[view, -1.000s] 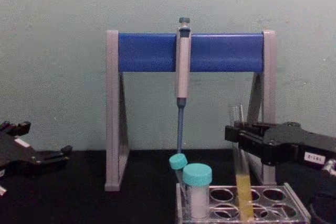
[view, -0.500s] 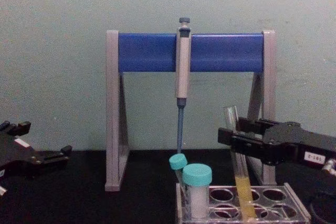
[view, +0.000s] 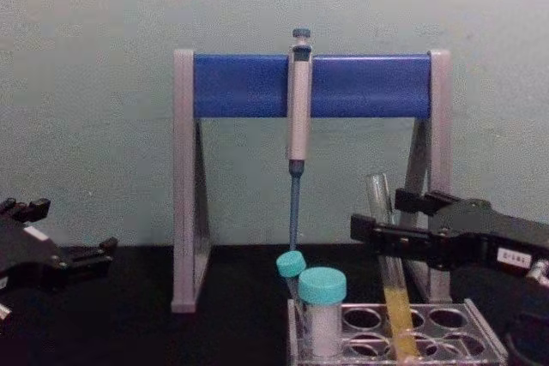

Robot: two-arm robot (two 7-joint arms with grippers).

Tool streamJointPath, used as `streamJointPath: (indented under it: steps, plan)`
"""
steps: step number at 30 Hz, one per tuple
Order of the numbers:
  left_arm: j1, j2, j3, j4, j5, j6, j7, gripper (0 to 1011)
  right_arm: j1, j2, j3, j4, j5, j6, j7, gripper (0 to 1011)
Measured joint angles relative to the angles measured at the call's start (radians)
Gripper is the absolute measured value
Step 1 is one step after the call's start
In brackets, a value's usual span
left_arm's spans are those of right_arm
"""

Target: Pick up the test tube from the test tube rack, shake it, then place it back into the test tube rack.

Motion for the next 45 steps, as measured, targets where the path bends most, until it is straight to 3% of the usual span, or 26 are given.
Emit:
streamJointPath:
  steps: [14,22,26,27,30,40,45]
  plan:
    - [0.000,0.000,0.000,0.000,0.000,0.000,0.000,1001,-0.020,0.011,0.016,-0.043,-0.001,-0.033,-0.005,1000]
    - [0.000,0.000,0.000,0.000,0.000,0.000,0.000,1001,-0.094,0.000,0.104,-0.152,-0.026,-0.078,-0.159,1000]
    - [0.000,0.000,0.000,0.000,0.000,0.000,0.000,1001,-0.117,-0.016,0.139,-0.184,-0.084,-0.005,-0.303,1000]
    - [0.000,0.000,0.000,0.000,0.000,0.000,0.000,1001,-0.117,-0.016,0.139,-0.184,-0.084,-0.005,-0.303,1000]
    - [0.000,0.000,0.000,0.000,0.000,0.000,0.000,1001,-0.122,-0.034,0.157,-0.181,-0.123,0.090,-0.403,1000]
    - [0.000,0.000,0.000,0.000,0.000,0.000,0.000,1001,-0.100,-0.060,0.154,-0.114,-0.188,0.298,-0.499,1000]
    - [0.000,0.000,0.000,0.000,0.000,0.000,0.000,1001,-0.090,-0.072,0.154,-0.088,-0.205,0.334,-0.509,1000]
